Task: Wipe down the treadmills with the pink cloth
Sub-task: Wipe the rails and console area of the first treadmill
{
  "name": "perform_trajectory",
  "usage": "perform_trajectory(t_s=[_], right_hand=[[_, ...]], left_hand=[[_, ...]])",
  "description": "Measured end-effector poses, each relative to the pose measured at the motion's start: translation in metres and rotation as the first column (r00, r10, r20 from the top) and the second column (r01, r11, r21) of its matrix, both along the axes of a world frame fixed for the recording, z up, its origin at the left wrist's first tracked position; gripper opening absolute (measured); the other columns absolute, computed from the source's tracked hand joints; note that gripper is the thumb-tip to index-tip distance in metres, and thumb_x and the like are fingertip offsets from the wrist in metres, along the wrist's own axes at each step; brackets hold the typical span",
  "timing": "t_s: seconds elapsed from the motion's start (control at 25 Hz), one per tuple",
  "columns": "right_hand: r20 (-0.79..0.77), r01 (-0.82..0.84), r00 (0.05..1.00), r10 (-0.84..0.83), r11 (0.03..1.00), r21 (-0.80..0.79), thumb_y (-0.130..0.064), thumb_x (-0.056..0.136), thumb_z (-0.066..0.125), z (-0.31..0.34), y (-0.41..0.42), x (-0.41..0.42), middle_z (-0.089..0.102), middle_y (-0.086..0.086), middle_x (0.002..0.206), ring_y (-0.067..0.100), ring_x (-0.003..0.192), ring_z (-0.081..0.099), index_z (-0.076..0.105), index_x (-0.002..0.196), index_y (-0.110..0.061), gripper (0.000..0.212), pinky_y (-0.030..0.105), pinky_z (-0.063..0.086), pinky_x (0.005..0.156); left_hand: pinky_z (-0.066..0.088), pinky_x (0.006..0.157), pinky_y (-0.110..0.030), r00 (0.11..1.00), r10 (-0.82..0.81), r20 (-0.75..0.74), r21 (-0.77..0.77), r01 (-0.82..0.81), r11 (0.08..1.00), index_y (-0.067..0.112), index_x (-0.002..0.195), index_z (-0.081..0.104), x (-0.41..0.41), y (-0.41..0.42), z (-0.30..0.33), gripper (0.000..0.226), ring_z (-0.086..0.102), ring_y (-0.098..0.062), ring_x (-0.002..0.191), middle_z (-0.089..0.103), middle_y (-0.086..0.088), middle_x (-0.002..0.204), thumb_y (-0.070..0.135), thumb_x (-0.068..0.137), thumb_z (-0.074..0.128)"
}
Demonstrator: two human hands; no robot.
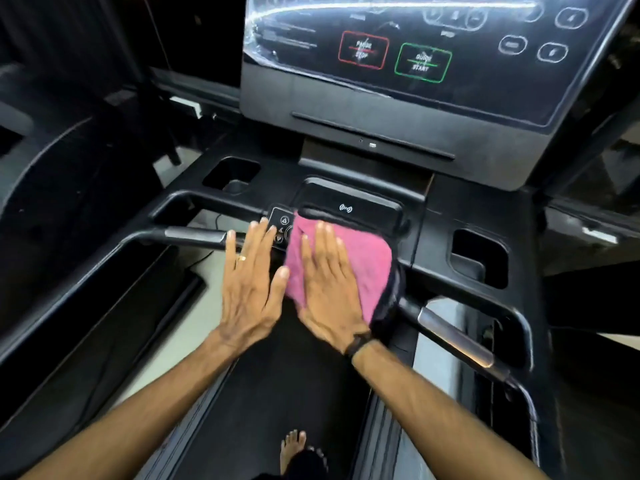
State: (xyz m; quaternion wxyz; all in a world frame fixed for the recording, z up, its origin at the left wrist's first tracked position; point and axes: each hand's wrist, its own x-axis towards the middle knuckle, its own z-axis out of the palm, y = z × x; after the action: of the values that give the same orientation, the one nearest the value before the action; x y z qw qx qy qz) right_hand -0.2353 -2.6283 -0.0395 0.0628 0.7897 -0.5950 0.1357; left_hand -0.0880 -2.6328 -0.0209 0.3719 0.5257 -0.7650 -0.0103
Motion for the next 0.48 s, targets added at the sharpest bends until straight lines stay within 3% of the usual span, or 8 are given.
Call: perform_trajectory(t_s=[0.12, 0.32, 0.48], right_hand=[[-0.041, -0.177, 0.983, 0.178, 0.984, 0.031, -0.032, 0.089, 0.050, 0.003, -0.011, -0.006, 0.001, 0.019, 0.167, 0.028, 0.155, -0.004, 0.009, 0.159, -0.005, 0.086, 0.046, 0.009, 0.125], [-0.254, -0.207, 0.946, 0.202, 0.978, 0.009, -0.042, 0.086, 0.048, 0.006, 0.016, -0.078, 0.004, 0.018, 0.167, 0.030, 0.155, 0.001, 0.012, 0.160, -0.007, 0.089, 0.047, 0.008, 0.126], [-0.251, -0.281, 0.919, 0.303, 0.952, 0.119, -0.046, 0.092, 0.026, 0.026, -0.052, 0.021, 0.004, 0.021, 0.166, 0.031, 0.155, 0.000, 0.012, 0.160, -0.007, 0.079, 0.045, 0.000, 0.126]], left_hand=[[0.000, 0.125, -0.046, 0.999, 0.030, 0.010, 0.042, -0.031, 0.999, -0.003, 0.149, 0.034, -0.007, 0.003, -0.006, 0.063, 0.024, -0.024, 0.150, 0.034, -0.017, 0.157, 0.038, 0.101, 0.027], [0.000, 0.124, -0.048, 0.997, 0.069, 0.042, 0.082, -0.072, 0.994, 0.000, 0.149, 0.036, 0.010, 0.005, -0.011, 0.069, 0.025, -0.023, 0.150, 0.035, -0.014, 0.157, 0.048, 0.104, 0.015], [-0.002, 0.124, -0.047, 0.991, 0.129, 0.035, 0.124, -0.132, 0.984, 0.001, 0.151, 0.032, 0.023, 0.014, -0.010, 0.075, 0.024, -0.022, 0.150, 0.033, -0.013, 0.159, 0.053, 0.103, 0.009]])
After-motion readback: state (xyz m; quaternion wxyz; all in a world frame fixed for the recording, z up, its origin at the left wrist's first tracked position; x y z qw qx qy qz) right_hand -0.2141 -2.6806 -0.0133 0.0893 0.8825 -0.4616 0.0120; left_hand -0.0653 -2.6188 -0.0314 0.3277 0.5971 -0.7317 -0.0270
